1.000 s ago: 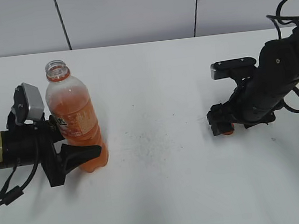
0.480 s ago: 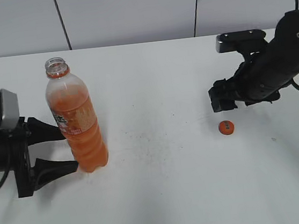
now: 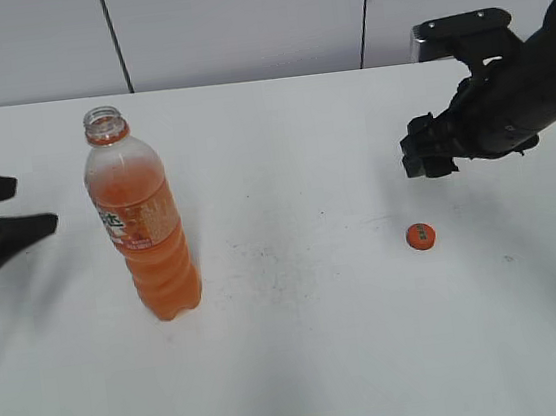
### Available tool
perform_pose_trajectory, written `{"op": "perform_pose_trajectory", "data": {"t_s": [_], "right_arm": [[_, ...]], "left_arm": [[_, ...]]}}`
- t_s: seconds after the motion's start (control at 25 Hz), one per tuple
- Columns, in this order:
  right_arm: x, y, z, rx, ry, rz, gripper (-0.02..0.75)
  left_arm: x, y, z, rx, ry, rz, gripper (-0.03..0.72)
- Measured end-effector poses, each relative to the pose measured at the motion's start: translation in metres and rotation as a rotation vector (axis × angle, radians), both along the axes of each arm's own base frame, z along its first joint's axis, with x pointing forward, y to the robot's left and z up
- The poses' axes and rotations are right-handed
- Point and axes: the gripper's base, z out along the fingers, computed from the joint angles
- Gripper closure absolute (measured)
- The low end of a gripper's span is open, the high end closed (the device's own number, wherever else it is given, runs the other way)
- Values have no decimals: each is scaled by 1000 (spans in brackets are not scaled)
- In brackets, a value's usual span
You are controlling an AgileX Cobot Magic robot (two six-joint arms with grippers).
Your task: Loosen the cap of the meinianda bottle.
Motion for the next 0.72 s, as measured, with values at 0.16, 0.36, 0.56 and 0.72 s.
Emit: {"op": "perform_pose_trajectory", "data": {"t_s": [0.16, 0.36, 0.56, 0.72], "right_arm": [[1, -3, 15, -72, -75, 67, 143], [10, -5, 38, -161, -175, 139, 143], [18, -11, 61, -232, -167, 85, 144], [23, -27, 83, -251, -85, -57, 144]], "left_arm": [[11, 14, 25, -73, -52, 277, 181], [27, 40, 40, 78, 28, 642, 188], [43, 55, 58, 281, 172, 919, 190], [53, 43, 84, 420, 261, 998, 200]]}}
